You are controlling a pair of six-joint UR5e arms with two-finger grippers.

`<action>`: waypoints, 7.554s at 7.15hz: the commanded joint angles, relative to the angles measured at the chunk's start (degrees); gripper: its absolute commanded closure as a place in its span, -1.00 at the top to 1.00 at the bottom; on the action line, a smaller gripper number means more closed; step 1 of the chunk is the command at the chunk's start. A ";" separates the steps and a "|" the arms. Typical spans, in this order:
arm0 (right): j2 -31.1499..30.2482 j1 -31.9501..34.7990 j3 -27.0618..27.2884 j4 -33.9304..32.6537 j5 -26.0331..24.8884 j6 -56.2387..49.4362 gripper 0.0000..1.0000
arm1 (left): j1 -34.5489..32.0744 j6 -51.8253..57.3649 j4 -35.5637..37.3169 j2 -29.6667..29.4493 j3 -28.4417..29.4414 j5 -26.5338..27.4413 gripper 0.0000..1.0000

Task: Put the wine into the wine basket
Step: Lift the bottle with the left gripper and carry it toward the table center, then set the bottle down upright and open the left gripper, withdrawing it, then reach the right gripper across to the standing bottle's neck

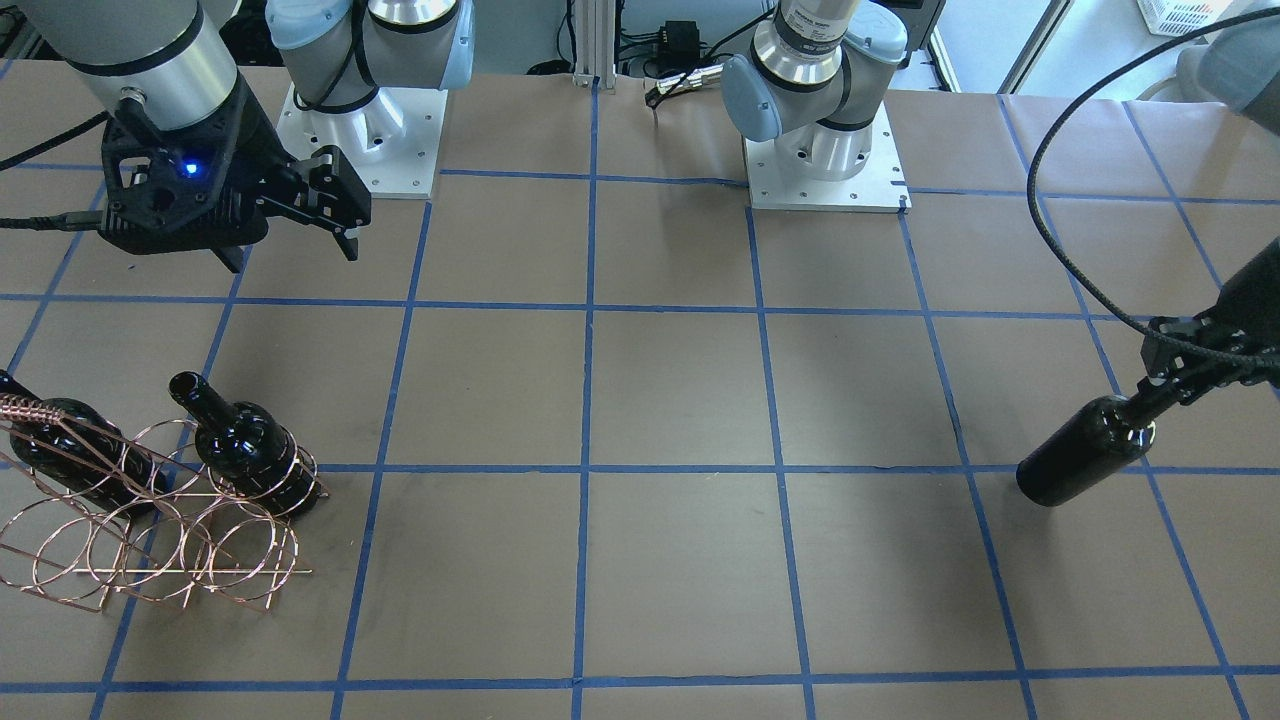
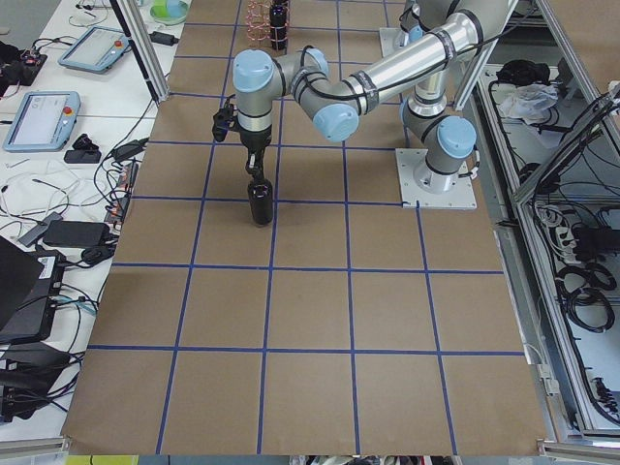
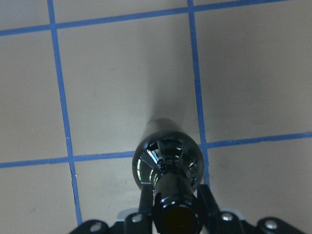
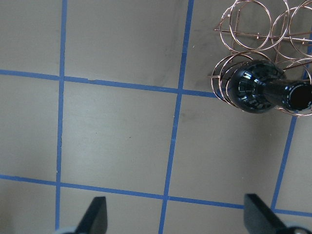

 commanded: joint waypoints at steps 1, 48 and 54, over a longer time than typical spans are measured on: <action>-0.04 0.07 0.21 -0.23 0.08 -0.21 1.00 | -7.16 -13.62 -10.41 6.79 0.56 0.41 -1.00; 13.14 39.62 0.39 -19.13 -4.05 46.19 1.00 | -23.14 -15.73 -18.19 13.76 3.37 1.83 1.00; 15.07 39.62 1.09 -19.22 -0.71 47.60 0.82 | -18.91 -14.50 -18.89 13.94 3.19 -0.12 1.00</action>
